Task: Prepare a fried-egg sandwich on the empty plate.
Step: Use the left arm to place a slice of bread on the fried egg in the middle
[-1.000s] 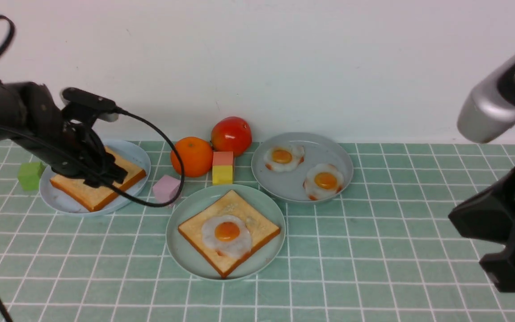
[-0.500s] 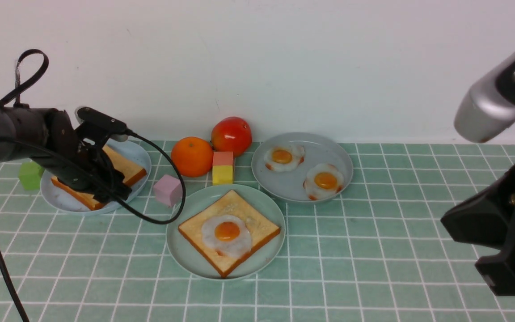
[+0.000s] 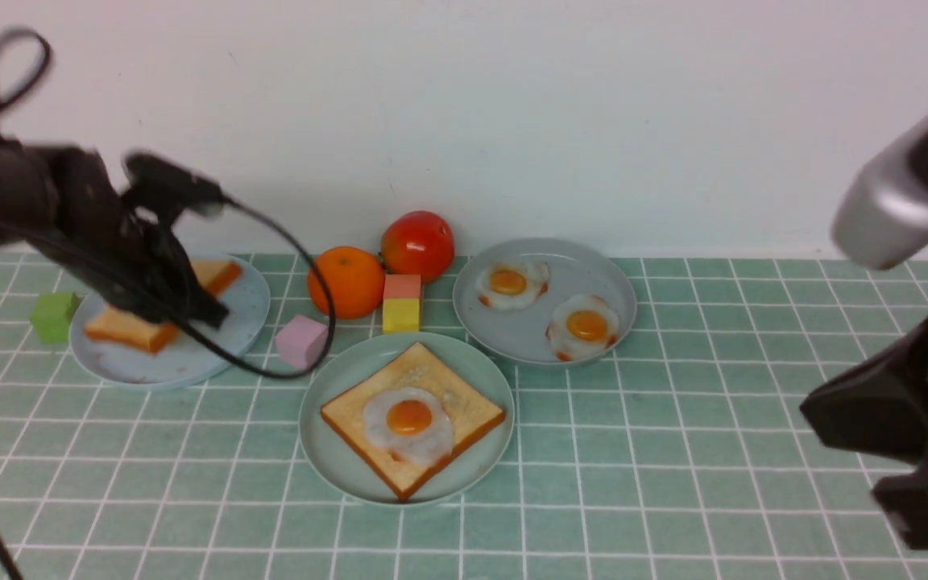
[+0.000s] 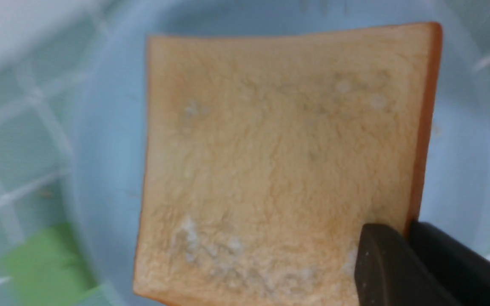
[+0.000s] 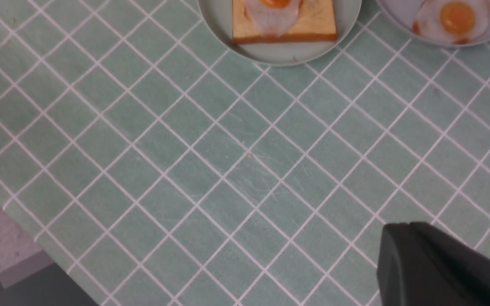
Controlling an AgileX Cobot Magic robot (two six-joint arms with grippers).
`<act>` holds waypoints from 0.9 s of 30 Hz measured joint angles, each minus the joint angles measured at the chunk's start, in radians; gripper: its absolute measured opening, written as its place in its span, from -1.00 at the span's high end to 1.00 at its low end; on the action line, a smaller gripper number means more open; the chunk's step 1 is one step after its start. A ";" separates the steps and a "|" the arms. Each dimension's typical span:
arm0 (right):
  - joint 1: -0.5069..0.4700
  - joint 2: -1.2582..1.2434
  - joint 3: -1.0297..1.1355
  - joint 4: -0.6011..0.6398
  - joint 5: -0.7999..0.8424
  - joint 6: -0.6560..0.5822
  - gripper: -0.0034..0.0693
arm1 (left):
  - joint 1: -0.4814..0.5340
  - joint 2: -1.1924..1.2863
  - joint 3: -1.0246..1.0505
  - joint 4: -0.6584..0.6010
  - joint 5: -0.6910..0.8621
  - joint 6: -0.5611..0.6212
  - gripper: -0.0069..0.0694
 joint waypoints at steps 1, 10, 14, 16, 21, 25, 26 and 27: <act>0.000 -0.010 0.000 -0.004 -0.004 0.000 0.85 | -0.009 -0.026 0.000 0.003 0.007 -0.009 0.74; 0.000 -0.118 0.000 -0.041 -0.012 0.000 0.84 | -0.246 -0.216 0.045 0.059 0.148 -0.206 0.74; 0.000 -0.172 0.000 -0.042 -0.010 -0.001 0.84 | -0.425 -0.244 0.113 0.087 0.166 -0.288 0.74; 0.000 -0.199 0.000 -0.042 -0.007 -0.001 0.83 | -0.519 -0.232 0.144 0.106 0.169 -0.303 0.74; 0.000 -0.231 0.000 -0.041 0.001 0.010 0.82 | -0.624 -0.152 0.159 0.170 0.161 -0.336 0.74; 0.000 -0.235 0.000 -0.025 0.019 0.026 0.80 | -0.639 -0.105 0.159 0.214 0.127 -0.386 0.74; 0.000 -0.235 0.000 -0.019 0.024 0.026 0.80 | -0.639 -0.098 0.159 0.220 0.121 -0.395 0.74; 0.000 -0.235 0.000 -0.011 0.028 0.026 0.80 | -0.639 -0.091 0.159 0.230 0.112 -0.405 0.74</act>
